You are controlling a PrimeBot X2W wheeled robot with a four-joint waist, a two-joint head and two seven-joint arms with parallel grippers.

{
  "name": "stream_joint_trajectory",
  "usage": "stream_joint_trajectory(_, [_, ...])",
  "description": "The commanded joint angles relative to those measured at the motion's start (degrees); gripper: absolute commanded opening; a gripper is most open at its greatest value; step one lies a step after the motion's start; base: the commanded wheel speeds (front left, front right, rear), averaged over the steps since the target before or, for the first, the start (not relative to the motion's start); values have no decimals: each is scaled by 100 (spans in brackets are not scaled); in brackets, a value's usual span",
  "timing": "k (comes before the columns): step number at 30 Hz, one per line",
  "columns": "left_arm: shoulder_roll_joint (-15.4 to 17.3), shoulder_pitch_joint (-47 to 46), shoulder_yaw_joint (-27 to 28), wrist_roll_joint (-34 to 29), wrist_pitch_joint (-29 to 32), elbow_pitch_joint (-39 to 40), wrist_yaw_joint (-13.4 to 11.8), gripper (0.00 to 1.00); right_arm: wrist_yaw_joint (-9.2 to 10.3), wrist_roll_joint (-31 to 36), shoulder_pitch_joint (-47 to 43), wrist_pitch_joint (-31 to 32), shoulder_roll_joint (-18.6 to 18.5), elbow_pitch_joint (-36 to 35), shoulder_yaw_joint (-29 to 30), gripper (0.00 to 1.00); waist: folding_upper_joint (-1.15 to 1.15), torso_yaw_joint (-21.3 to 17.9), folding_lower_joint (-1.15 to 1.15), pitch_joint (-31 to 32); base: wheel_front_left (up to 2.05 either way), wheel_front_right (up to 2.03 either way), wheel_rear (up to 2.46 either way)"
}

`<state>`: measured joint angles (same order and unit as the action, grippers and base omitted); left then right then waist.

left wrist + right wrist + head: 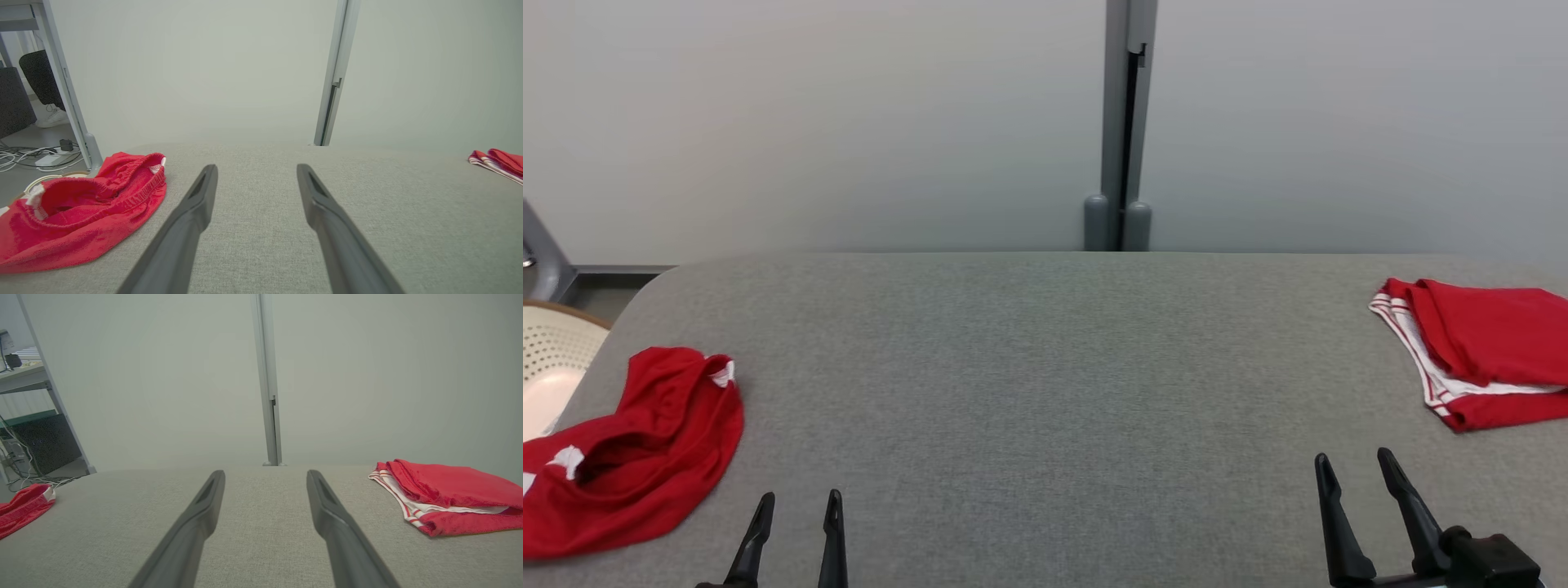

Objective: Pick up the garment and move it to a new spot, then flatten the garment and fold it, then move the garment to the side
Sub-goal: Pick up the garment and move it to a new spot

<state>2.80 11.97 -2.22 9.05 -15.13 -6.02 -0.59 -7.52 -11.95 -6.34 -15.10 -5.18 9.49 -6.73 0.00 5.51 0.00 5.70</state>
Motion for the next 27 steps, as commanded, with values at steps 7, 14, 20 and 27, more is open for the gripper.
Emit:
stream_joint_trajectory(7, [20,-72,-23,-109,-1,32,-49,100,5,-83,-83,-7,43,40,-40,100,0,1106,0,-35,0,0,0])
stream_joint_trajectory(14, [21,21,-51,-136,-1,144,-108,100,5,-70,-1,-7,48,78,-96,100,0,2031,0,-118,0,0,0])
stream_joint_trajectory(20, [17,-30,49,12,-1,341,-250,100,5,-82,256,-6,-121,241,-324,100,0,2288,0,-405,0,0,0])
stream_joint_trajectory(27, [20,-534,-2,251,-1,493,-197,100,5,-17,525,-7,-337,344,-358,100,0,2392,0,-903,0,0,0])
